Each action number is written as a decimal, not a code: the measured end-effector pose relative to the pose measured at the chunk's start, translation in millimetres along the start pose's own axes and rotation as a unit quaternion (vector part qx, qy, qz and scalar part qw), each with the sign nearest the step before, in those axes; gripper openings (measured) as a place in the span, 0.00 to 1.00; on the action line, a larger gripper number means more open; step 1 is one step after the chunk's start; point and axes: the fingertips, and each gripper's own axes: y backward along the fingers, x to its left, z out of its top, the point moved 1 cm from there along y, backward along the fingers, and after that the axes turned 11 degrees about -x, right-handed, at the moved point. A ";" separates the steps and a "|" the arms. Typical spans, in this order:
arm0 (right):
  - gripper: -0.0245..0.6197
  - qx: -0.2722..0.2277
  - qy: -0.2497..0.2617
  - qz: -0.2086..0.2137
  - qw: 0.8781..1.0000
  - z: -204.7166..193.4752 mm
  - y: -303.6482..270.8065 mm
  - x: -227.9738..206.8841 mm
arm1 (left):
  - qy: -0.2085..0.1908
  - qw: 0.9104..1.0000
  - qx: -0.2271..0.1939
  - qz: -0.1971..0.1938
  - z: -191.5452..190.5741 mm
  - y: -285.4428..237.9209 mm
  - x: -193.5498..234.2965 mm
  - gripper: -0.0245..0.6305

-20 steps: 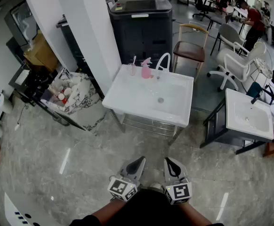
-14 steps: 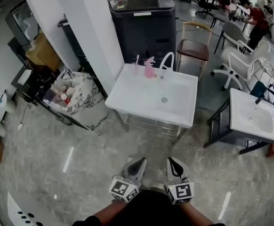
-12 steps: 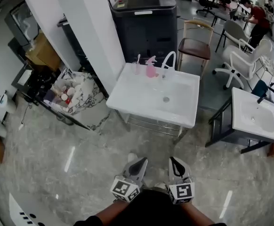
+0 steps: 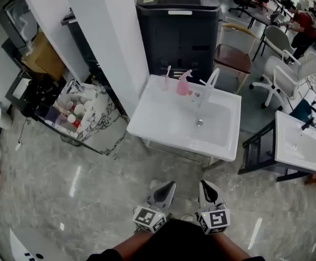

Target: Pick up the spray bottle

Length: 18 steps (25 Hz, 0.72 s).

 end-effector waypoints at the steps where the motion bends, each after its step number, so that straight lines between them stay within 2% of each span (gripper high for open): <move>1: 0.04 0.003 0.004 -0.004 1.000 2.1 -15.6 1.5 | 0.003 1.000 -0.001 -0.001 4.3 -5.9 14.9 0.07; 6: 0.04 0.016 0.003 -0.035 0.999 11.5 -89.4 3.6 | 0.020 1.000 0.006 -0.020 22.3 -35.0 81.4 0.07; 11: 0.04 0.005 0.004 -0.051 0.999 25.6 -160.7 25.9 | 0.025 0.999 0.007 -0.047 46.4 -50.1 145.6 0.07; 16: 0.04 0.013 0.009 -0.074 0.997 26.9 -195.0 39.6 | 0.034 0.997 0.012 -0.070 52.2 -58.4 184.2 0.07; 18: 0.04 0.016 0.014 -0.077 0.997 26.5 -205.9 43.5 | 0.023 0.997 0.005 -0.067 60.5 -60.8 198.1 0.07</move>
